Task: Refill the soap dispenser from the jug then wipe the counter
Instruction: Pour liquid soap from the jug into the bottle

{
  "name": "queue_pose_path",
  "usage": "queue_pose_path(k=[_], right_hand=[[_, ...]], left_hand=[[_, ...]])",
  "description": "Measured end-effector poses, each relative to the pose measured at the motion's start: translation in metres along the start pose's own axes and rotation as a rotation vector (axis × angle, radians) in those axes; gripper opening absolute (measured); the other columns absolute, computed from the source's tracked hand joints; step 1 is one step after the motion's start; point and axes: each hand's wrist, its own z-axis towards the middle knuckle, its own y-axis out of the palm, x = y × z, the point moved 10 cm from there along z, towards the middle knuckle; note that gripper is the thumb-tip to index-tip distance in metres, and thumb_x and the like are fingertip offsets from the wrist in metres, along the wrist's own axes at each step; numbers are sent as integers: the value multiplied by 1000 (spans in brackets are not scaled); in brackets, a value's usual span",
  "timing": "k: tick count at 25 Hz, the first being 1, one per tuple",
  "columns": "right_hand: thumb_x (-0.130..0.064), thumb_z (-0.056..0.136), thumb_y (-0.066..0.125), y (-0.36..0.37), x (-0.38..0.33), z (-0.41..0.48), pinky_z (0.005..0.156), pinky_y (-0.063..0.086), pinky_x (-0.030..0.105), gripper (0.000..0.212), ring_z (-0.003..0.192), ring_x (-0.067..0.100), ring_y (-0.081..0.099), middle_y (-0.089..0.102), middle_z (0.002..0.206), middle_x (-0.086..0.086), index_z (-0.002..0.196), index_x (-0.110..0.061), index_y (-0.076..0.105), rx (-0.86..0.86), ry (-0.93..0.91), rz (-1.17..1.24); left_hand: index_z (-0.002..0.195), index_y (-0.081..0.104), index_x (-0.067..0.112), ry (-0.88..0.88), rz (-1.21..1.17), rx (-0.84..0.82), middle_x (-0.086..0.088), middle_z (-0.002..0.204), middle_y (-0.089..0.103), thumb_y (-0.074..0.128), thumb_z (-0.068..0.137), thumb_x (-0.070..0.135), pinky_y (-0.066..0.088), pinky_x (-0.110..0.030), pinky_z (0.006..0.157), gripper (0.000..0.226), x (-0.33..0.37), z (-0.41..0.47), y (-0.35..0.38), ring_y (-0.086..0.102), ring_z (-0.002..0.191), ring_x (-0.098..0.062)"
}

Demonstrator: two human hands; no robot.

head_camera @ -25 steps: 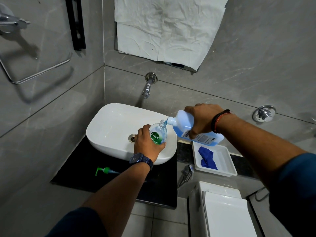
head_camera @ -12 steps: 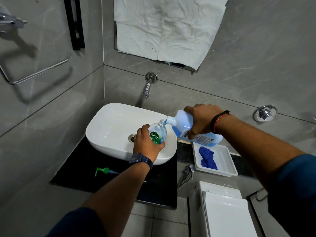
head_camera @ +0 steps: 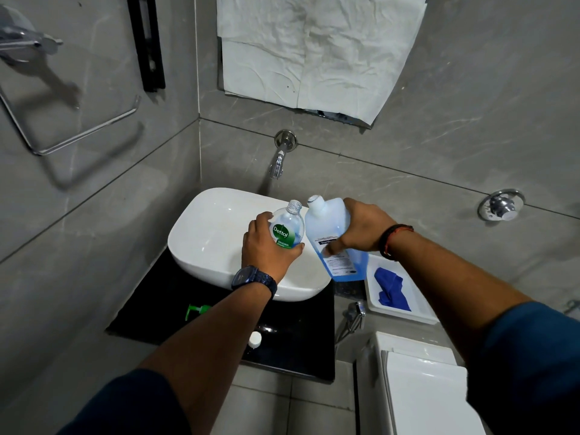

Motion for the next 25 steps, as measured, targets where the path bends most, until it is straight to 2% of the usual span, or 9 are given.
queue_pose_path(k=[3,6,9,13,16,21,25], right_hand=[[-44,43,90,11,7,-3,76,47,31,75,90,19,58,61,97,-8,107,-30,53,48,34,168],[-35,40,93,32,16,-7,85,53,36,77,93,18,64,68,102,-6,107,-29,56,96,68,406],[-30,39,94,64,24,-13,82,55,36,82,93,17,64,68,106,-4,111,-24,54,95,85,544],[-28,42,94,113,30,-23,64,46,21,75,86,10,60,65,101,-6,106,-25,54,66,56,575],[-25,44,93,151,40,-27,69,45,26,71,90,15,59,63,101,-5,103,-24,55,55,44,600],[-20,47,93,209,68,-33,72,49,27,71,93,17,62,64,103,-3,105,-27,52,89,90,691],[-13,48,93,254,81,-27,78,51,20,80,100,8,62,64,109,-12,112,-35,52,92,89,797]], left_hand=[[120,45,19,-10,-12,14,-5,116,58,87,51,38,46,-31,84,83,-4,2,-7,56,104,-26],[121,44,23,-64,33,27,-2,118,61,85,53,45,46,-31,82,83,-21,-2,-20,60,102,-25],[120,44,27,-115,88,62,-1,116,62,84,52,49,47,-32,82,83,-45,-14,-37,61,99,-26],[118,49,21,-187,90,147,-4,113,64,88,50,40,51,-33,82,81,-88,-39,-60,62,98,-27],[113,51,15,-221,51,208,-10,110,64,89,50,29,53,-40,81,75,-133,-54,-79,62,95,-30],[111,50,11,-254,75,249,-15,111,61,91,51,21,48,-34,80,74,-209,-57,-104,60,97,-32],[112,49,17,-281,37,249,-11,116,59,90,53,18,44,-29,83,72,-270,-54,-105,57,101,-24]])
